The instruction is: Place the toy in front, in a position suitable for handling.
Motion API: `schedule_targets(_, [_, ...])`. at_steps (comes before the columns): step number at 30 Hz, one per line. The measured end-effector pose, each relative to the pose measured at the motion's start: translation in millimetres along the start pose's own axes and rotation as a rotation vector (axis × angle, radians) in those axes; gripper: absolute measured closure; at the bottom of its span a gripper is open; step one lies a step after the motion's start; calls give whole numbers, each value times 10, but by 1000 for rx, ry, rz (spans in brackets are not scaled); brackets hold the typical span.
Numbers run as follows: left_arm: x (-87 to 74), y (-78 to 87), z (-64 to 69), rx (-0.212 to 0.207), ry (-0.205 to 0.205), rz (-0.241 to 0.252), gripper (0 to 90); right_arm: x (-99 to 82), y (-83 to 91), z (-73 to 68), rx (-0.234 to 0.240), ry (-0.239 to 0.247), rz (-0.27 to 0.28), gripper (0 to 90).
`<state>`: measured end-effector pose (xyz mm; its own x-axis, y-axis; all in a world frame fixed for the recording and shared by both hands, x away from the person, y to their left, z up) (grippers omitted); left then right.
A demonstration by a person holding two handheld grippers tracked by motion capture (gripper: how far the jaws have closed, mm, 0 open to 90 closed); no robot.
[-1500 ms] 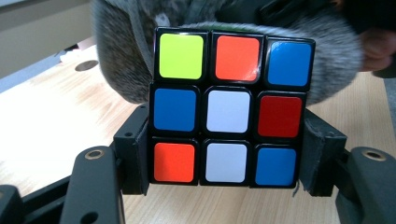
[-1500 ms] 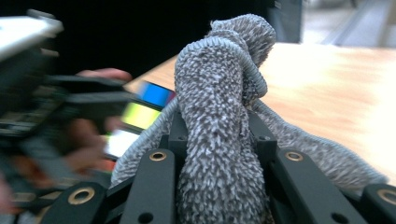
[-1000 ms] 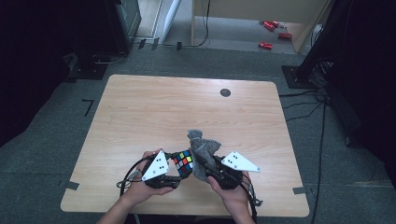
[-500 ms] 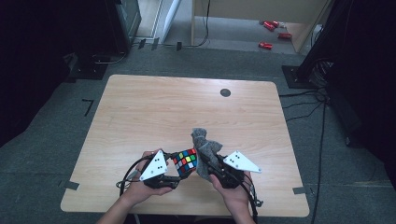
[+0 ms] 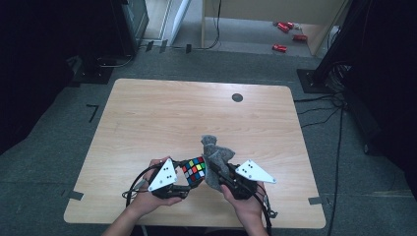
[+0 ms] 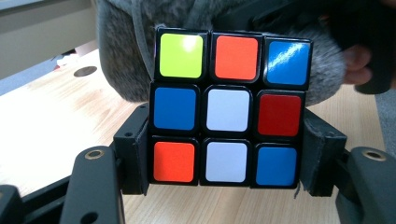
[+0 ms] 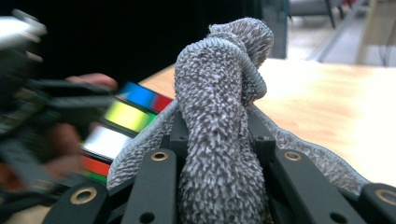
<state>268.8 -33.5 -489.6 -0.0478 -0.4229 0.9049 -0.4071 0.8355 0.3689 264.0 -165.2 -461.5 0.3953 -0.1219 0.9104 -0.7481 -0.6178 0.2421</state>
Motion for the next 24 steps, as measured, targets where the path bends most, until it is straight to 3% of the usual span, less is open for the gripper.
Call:
schedule_targets(3, [-20, -17, 13, -2, -4, -9, 341, 49, 22, -213, 66, 43, 19, 709])
schedule_targets(6, [4, 13, -6, 6, -3, 2, 341, 33, 0, -292, 72, 87, 16, 711])
schedule_targets(8, [21, 46, -26, 2, 11, 24, 341, 25, -10, -189, 46, 52, 13, 714])
schedule_targets(11, [60, 94, -69, -4, 45, 64, 341, 14, 14, 94, -33, -20, 14, 716])
schedule_targets(14, [80, 134, -113, -9, 78, 94, 341, 21, 25, 206, -47, -14, 30, 715])
schedule_targets(17, [105, 183, -171, -13, 122, 128, 341, -3, -30, 155, -3, 89, 35, 717])
schedule_targets(20, [129, 244, -230, -26, 163, 158, 341, -96, -98, 116, 4, 177, 5, 718])
schedule_targets(24, [130, 283, -278, -28, 182, 169, 341, -195, -173, 49, 42, 272, -20, 717])
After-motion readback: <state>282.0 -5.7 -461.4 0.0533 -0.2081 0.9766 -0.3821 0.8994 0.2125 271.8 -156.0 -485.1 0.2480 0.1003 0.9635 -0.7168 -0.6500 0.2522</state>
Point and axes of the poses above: each handheld gripper's, and its own axes: y roughly backward along the jaws, x roughly out of its top, z roughly to its right, the point moved 8 cm from there along -y, roughly forward along the jaws, and after that the axes turned 7 degrees about -y, right-handed, at the moved point
